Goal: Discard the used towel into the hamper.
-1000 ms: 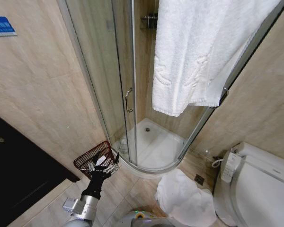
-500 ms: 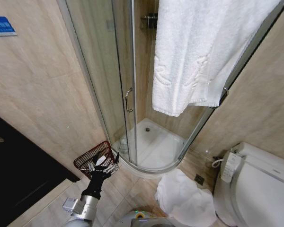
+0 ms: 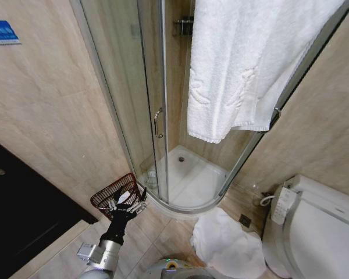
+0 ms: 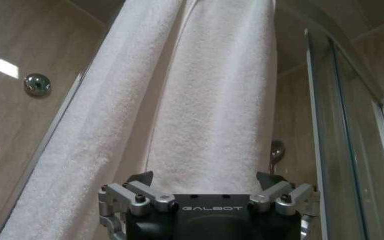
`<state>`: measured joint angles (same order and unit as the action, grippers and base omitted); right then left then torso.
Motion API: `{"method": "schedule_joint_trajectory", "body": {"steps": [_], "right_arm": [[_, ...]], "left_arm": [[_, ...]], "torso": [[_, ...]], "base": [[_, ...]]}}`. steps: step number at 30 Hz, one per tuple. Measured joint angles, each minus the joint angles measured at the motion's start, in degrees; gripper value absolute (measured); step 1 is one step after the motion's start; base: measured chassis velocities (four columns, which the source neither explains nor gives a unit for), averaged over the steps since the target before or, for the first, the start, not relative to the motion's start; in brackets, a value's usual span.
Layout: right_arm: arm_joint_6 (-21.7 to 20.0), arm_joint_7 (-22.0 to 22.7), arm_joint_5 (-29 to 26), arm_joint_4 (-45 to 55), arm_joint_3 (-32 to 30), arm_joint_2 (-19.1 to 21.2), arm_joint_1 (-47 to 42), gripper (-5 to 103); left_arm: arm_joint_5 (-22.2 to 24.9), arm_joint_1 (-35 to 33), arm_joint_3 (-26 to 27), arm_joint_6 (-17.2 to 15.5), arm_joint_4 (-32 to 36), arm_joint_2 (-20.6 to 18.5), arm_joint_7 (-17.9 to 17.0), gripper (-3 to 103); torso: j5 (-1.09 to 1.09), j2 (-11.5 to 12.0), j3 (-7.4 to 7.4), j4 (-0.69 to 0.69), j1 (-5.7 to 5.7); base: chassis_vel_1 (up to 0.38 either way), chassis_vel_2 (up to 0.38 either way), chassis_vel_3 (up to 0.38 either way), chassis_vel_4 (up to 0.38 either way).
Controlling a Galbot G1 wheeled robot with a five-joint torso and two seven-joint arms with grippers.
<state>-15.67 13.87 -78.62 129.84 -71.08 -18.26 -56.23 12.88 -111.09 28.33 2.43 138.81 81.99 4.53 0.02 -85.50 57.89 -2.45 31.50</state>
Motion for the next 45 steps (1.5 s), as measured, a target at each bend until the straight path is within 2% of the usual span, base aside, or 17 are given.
{"method": "schedule_joint_trajectory", "body": {"steps": [9,12,13,15,17,21,29,33,36,37,39,43,45], "right_arm": [[0.00,0.04,-0.08,-0.73,-0.16,0.05,0.05,100],[0.00,0.05,-0.08,-0.72,-0.15,0.16,0.16,100],[0.00,0.05,-0.08,-0.73,-0.08,0.16,0.20,100],[0.01,0.05,-0.03,-0.82,-0.02,0.16,0.22,100],[0.30,0.28,0.28,-1.27,-0.03,0.17,0.29,100],[0.31,0.40,1.72,-2.63,-0.42,0.44,0.56,100],[1.78,-4.18,1.39,-7.58,-0.26,3.61,2.07,100],[2.35,-6.36,-1.96,-8.00,-0.20,4.97,2.82,100],[2.55,-10.51,-2.77,-10.28,0.00,6.53,3.08,100],[2.55,-10.51,-2.77,-10.28,0.00,6.53,3.08,100],[3.31,-14.32,-2.49,-13.26,0.44,8.11,3.07,100],[3.71,-14.55,-3.93,-15.37,0.32,11.25,3.07,100],[4.13,-13.52,-7.02,-16.37,-0.24,14.57,2.85,100]], "left_arm": [[0.00,0.00,0.00,0.00,0.00,0.00,0.00,100],[0.00,0.00,0.02,0.00,0.00,-0.03,0.00,100],[0.00,0.00,0.02,0.00,0.00,-0.02,0.00,100],[0.00,0.00,0.02,0.00,0.00,-0.02,0.00,100],[0.00,0.00,0.02,0.00,0.00,-0.02,0.00,100],[0.00,0.00,0.01,0.00,0.00,-0.01,0.00,100],[0.00,0.00,0.00,0.00,0.00,0.01,0.00,100],[0.00,0.00,0.00,0.00,0.00,0.00,0.00,100],[0.00,0.00,0.00,0.00,0.00,0.00,0.00,100],[0.00,0.00,0.00,0.00,0.00,0.00,0.00,100],[0.00,0.00,0.00,0.00,0.00,-0.01,0.00,100],[0.00,0.00,0.00,0.00,0.00,-0.01,0.00,100],[0.00,0.00,0.00,0.00,0.00,-0.01,0.00,100]], "torso": [[-0.01,0.00,0.00,0.01,0.00],[-0.12,-0.01,-0.01,0.00,-0.01],[-0.02,-0.01,0.00,-0.01,0.00],[0.03,-0.01,0.00,-0.02,0.01],[-0.05,-0.01,0.00,-0.01,0.01],[0.00,-0.01,0.00,0.00,0.01],[-0.01,-0.01,0.00,0.00,0.01],[-0.03,-0.01,0.00,0.00,0.01],[-0.03,-0.01,0.00,0.00,0.00],[-0.03,-0.01,0.00,0.00,0.00],[0.01,0.00,0.00,0.00,0.00],[0.00,0.01,0.00,0.00,0.00],[-0.02,0.00,0.00,0.00,0.00]], "base": [[0.099,0.110,-0.119,-0.106],[0.154,0.161,-0.157,-0.127],[0.130,0.120,-0.125,-0.126],[0.130,0.120,-0.100,-0.098],[0.055,0.075,-0.060,-0.062],[-0.012,0.042,-0.014,-0.028],[0.000,0.000,0.000,0.000],[0.000,0.000,0.000,0.000],[0.000,0.000,0.000,0.000],[0.000,0.000,0.000,0.000],[0.000,0.000,0.000,0.000],[0.000,0.000,0.000,0.000],[0.000,0.000,0.000,0.000]]}}
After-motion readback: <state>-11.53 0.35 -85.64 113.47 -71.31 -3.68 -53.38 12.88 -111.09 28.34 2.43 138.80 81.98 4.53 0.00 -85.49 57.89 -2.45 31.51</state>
